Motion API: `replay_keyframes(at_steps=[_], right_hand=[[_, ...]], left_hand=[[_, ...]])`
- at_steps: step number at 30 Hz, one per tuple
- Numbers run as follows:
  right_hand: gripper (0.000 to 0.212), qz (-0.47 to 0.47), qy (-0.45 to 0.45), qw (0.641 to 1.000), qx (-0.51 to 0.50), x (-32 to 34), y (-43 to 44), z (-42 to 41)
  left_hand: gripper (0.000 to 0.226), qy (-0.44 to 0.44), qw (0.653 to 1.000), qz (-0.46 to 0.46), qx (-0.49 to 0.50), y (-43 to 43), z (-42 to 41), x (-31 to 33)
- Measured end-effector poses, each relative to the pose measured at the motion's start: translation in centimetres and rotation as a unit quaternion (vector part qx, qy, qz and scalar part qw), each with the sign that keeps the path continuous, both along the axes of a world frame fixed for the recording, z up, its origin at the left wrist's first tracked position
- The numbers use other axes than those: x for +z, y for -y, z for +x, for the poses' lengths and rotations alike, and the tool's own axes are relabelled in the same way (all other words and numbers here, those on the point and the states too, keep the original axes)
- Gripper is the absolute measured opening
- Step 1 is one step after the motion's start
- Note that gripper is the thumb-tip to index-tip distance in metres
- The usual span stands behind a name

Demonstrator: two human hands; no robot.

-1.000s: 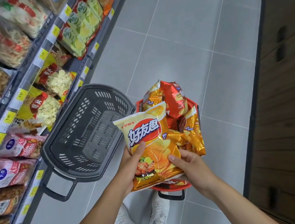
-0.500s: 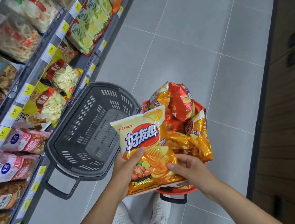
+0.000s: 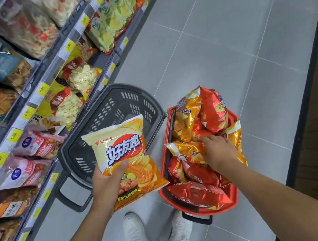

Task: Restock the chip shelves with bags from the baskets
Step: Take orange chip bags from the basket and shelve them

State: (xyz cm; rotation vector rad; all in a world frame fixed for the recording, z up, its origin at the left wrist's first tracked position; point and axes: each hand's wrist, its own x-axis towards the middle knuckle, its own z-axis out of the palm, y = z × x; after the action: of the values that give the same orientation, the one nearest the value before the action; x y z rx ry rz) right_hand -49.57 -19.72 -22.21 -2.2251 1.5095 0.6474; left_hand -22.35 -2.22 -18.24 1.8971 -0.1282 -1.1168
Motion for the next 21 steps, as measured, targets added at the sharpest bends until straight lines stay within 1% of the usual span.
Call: replay_keyframes(at_steps=[4,6,8,11,13,17,20,21], right_hand=[[0.042,-0.007,-0.037,0.999,0.026,-0.6,-0.2,0.7],[0.039,-0.021,-0.049,0.998,0.047,-0.2,-0.5,1.2],[0.041,-0.028,-0.053,0.996,0.067,0.8,-0.7,1.5],[0.054,-0.017,-0.034,0.996,0.079,2.9,-0.7,1.7],[0.054,0.016,-0.004,0.998,0.065,4.5,-0.4,1.6],[0.032,0.067,0.092,0.993,0.007,8.2,0.5,0.9],[0.013,0.074,0.195,0.977,-0.041,12.1,1.3,0.7],[0.02,0.074,0.231,0.968,-0.067,13.6,1.6,0.7]], left_hand=[[0.081,0.002,1.0,0.025,-0.009,-0.9,1.1,-0.5],[0.085,0.003,0.999,0.032,-0.009,-1.2,1.5,-0.5],[0.083,0.005,0.999,0.039,-0.008,-1.4,1.7,-0.1],[0.078,0.009,0.999,0.04,-0.008,-1.3,2.0,1.1],[0.071,0.009,0.999,0.031,-0.009,-1.0,2.1,2.4],[0.044,0.024,1.0,0.01,-0.016,0.0,2.4,6.0],[0.038,0.021,1.0,0.0,-0.021,0.8,2.9,8.6],[0.037,0.019,1.0,-0.003,-0.021,1.2,3.1,9.8]])
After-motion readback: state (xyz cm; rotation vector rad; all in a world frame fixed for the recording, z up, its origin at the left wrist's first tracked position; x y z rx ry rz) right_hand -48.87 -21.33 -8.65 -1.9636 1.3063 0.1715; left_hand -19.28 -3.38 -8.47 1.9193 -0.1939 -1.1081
